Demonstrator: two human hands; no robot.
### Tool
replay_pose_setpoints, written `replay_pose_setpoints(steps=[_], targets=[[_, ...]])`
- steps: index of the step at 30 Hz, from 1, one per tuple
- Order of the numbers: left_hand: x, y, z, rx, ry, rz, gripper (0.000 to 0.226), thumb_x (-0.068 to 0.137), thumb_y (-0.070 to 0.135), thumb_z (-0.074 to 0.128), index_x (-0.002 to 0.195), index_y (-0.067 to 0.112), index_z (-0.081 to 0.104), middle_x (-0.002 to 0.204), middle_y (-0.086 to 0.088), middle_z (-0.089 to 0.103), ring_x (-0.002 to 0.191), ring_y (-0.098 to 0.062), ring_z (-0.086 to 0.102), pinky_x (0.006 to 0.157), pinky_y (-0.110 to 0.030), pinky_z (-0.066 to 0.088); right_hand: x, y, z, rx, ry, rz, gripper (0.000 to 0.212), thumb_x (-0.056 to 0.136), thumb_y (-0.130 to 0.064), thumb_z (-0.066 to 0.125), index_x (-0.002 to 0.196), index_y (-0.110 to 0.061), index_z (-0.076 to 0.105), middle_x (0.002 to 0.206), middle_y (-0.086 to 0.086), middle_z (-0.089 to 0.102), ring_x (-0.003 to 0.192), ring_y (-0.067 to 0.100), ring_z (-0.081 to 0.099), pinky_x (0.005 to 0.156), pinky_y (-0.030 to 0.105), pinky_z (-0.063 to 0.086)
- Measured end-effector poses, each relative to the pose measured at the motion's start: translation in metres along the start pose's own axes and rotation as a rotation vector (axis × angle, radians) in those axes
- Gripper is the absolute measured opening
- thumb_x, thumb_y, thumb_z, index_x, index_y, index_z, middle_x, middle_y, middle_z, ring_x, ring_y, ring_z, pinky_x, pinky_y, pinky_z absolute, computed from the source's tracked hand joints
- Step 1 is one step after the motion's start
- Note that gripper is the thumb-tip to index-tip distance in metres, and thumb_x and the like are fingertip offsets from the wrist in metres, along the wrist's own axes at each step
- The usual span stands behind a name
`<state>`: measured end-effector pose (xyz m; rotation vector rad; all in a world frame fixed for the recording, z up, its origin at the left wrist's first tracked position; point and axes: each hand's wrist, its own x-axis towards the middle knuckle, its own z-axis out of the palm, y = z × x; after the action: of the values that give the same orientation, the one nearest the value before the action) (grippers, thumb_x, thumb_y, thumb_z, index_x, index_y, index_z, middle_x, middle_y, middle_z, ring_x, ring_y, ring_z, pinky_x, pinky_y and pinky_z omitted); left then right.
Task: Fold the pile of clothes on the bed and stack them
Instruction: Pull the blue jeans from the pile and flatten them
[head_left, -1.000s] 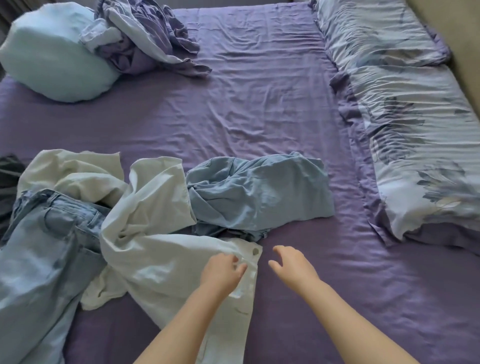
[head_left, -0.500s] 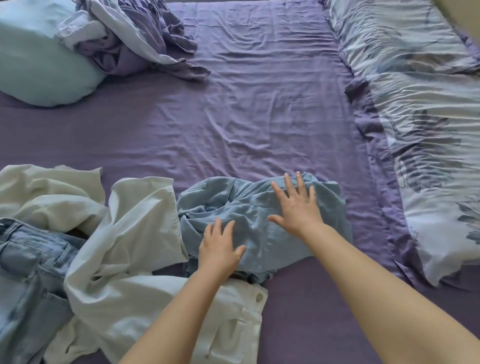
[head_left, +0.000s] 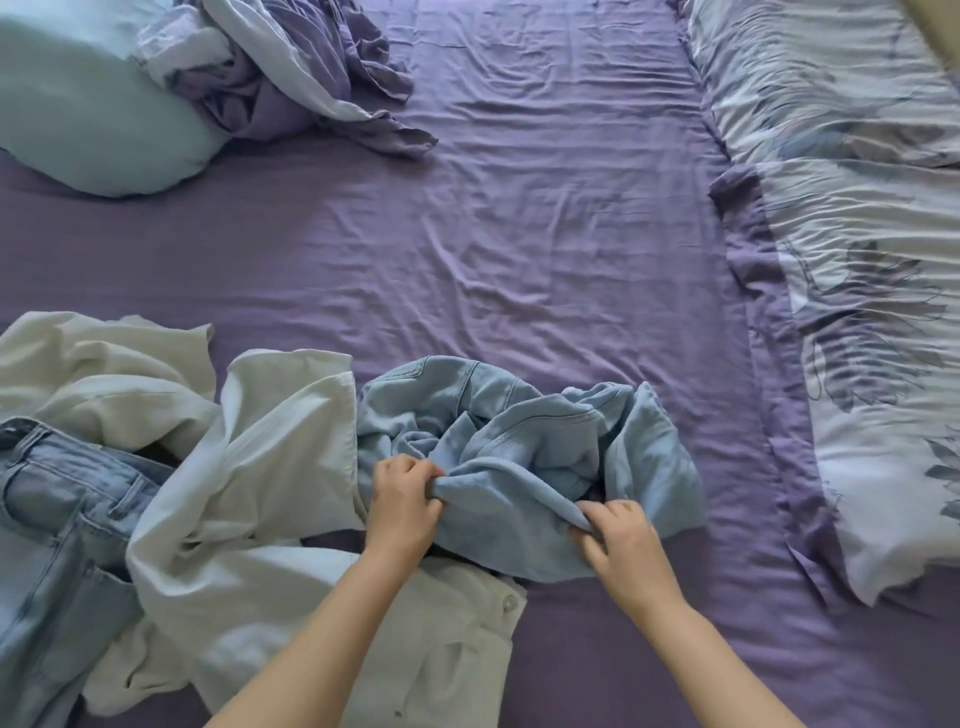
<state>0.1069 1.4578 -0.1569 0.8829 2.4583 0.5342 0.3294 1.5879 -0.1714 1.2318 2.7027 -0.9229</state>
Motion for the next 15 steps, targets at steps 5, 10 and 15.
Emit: replay_pose_setpoints(steps=[5, 10, 15], targets=[[-0.056, 0.041, -0.024, -0.164, -0.046, 0.293, 0.029, 0.071, -0.004, 0.071, 0.099, 0.004, 0.072, 0.111, -0.007, 0.058, 0.114, -0.019, 0.044, 0.097, -0.012, 0.024, -0.044, -0.035, -0.034, 0.287, 0.063, -0.139, 0.083, 0.077, -0.030, 0.078, 0.144, -0.031, 0.031, 0.151, -0.009, 0.029, 0.145, 0.013, 0.012, 0.116, 0.031, 0.012], [-0.105, 0.092, -0.058, -0.372, -0.240, 0.330, 0.031, 0.075, 0.007, 0.068, 0.106, 0.007, 0.070, 0.107, 0.006, 0.059, 0.108, -0.014, 0.057, 0.091, -0.010, 0.038, -0.076, -0.081, -0.090, 0.441, -0.010, -0.232, 0.066, 0.076, -0.035, 0.078, 0.132, -0.041, 0.045, 0.153, -0.018, 0.018, 0.144, -0.002, 0.000, 0.113, 0.014, 0.005], [-0.155, 0.115, -0.094, -0.537, -0.319, 0.262, 0.034, 0.069, 0.034, 0.071, 0.087, 0.004, 0.069, 0.075, -0.001, 0.057, 0.073, -0.014, 0.054, 0.072, -0.039, 0.046, -0.122, -0.097, -0.139, 0.698, 0.000, -0.185, 0.032, 0.078, -0.013, 0.077, 0.104, -0.028, 0.066, 0.113, -0.008, 0.061, 0.108, -0.003, 0.054, 0.091, 0.010, 0.039]])
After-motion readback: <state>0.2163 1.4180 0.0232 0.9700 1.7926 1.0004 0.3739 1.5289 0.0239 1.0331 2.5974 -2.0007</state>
